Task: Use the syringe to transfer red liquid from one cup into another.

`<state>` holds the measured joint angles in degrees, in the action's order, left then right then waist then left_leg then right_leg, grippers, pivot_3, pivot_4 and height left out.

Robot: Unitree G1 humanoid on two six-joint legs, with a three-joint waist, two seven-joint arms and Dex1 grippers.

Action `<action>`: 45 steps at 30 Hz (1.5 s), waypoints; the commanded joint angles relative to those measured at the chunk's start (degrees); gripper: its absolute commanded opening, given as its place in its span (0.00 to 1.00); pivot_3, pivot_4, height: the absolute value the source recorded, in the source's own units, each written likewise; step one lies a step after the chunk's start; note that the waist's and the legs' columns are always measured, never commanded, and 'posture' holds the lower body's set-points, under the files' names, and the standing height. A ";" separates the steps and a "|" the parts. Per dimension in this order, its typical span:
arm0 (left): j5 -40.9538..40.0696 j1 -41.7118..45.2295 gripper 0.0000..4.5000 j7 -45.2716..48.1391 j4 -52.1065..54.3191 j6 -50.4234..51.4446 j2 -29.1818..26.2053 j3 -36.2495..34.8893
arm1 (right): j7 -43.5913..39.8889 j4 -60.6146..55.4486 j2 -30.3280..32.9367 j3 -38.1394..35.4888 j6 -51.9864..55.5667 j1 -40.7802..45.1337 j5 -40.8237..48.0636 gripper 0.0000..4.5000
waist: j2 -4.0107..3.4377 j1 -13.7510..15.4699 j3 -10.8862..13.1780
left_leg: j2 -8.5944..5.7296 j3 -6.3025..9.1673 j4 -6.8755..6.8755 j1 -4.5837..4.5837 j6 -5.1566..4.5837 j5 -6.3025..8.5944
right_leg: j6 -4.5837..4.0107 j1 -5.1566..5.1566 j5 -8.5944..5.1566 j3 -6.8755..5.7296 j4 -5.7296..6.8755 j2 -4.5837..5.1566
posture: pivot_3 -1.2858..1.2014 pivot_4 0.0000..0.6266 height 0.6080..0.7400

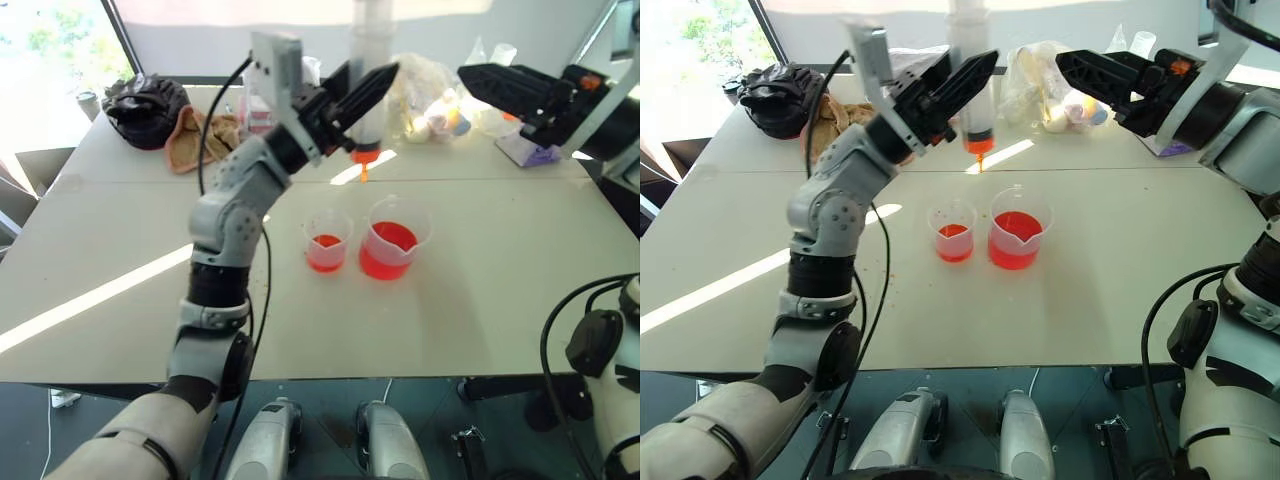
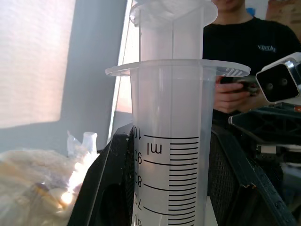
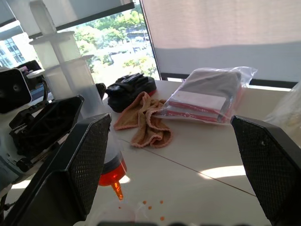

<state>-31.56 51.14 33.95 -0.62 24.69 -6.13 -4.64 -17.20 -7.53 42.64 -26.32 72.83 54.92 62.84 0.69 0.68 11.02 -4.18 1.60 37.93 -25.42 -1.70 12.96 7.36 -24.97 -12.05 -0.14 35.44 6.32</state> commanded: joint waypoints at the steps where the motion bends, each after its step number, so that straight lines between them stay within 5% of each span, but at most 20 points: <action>1: 0.76 -2.31 0.33 1.82 4.49 -0.64 -1.99 1.94 | -0.92 -1.66 0.03 1.31 -0.21 1.48 1.70 0.94 | 0.00 0.20 0.00 | 0.00 0.01 0.01 -0.01 0.00 0.00 | 0.00 0.01 0.00 0.00 -0.02 0.01 | 0.52 0.24 1.00; 19: 7.41 -13.90 0.33 3.87 2.79 -8.25 -1.97 7.74 | -0.85 -1.88 -3.89 8.83 3.54 7.02 5.84 0.94 | -0.01 0.06 0.00 | -0.02 0.01 -0.01 -0.02 -0.04 0.05 | -0.04 0.04 0.00 0.00 -0.17 0.17 | 0.52 0.24 1.00; 31: 7.81 -13.96 0.33 3.38 3.30 -8.30 -2.17 8.20 | 1.47 0.63 -10.44 14.92 -0.22 7.87 -2.29 0.94 | -0.01 0.05 0.00 | -0.03 0.01 -0.01 -0.02 -0.04 0.05 | -0.02 0.02 0.01 0.00 -0.15 0.13 | 0.52 0.24 1.00; 35: 7.97 -13.96 0.33 3.29 3.41 -8.40 -2.32 8.29 | 0.65 1.76 -11.58 15.59 -0.86 8.48 -3.79 0.67 | -0.01 -0.02 0.00 | -0.04 0.01 -0.01 -0.02 -0.04 0.05 | -0.02 0.01 0.01 0.00 -0.14 0.10 | 0.52 0.24 1.00; 41: 8.35 -14.01 0.33 3.26 3.43 -8.43 -2.46 8.21 | -0.63 2.31 -12.91 16.06 -0.97 9.13 -4.89 0.00 | -0.01 0.01 0.00 | -0.03 0.00 -0.02 -0.02 -0.04 0.05 | -0.02 0.00 0.01 -0.01 -0.11 0.06 | 0.52 0.24 1.00; 45: 8.18 -13.79 0.33 3.27 3.61 -8.14 -2.86 7.93 | -2.06 2.13 -13.10 16.98 1.17 9.62 -4.61 0.00 | -0.01 0.00 0.00 | -0.04 0.00 -0.02 -0.02 -0.04 0.05 | -0.02 0.00 0.01 -0.01 -0.12 0.06 | 0.52 0.24 1.00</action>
<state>-23.14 36.63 37.11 0.75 17.23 -9.05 3.53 -17.91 -4.21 29.95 -9.37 73.48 62.46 57.33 0.68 0.68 11.01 -4.21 1.61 37.91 -25.44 -1.74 13.01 7.34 -24.98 -12.04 -0.15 35.33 6.38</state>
